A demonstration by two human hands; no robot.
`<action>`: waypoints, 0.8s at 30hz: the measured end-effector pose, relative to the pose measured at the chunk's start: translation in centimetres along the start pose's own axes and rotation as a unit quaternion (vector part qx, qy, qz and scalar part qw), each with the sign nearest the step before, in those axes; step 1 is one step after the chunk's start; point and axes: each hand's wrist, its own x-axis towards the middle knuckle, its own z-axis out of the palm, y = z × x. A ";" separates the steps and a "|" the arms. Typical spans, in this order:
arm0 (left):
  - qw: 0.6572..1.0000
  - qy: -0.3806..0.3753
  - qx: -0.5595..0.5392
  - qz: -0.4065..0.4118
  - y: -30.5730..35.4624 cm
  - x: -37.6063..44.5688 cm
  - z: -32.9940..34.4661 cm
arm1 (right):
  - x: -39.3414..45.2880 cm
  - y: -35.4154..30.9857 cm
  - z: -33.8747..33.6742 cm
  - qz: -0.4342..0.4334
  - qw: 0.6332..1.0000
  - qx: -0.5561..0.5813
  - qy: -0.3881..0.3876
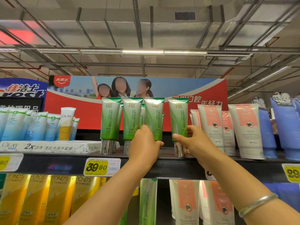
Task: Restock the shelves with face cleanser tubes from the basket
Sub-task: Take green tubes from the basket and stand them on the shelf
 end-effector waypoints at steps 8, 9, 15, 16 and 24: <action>1.000 -0.007 -0.014 -0.002 -0.1 0.0 0.0 | 0.0 -0.2 0.1 0.016 1.000 0.007 -0.006; 1.000 -0.008 -0.020 -0.001 -0.2 0.0 0.0 | 0.0 -0.2 0.1 0.017 1.000 0.005 -0.006; 0.998 -0.002 -0.064 0.010 -0.7 -0.4 -0.3 | -0.9 -0.8 0.0 0.014 0.998 -0.053 0.015; 0.998 0.005 -0.065 0.021 -0.8 -0.6 -0.6 | -1.1 -0.9 -0.2 0.017 0.997 -0.061 0.034; 0.969 0.050 -0.225 0.089 -1.7 -4.5 -3.8 | -6.6 -2.4 -1.2 0.001 0.993 -0.026 0.117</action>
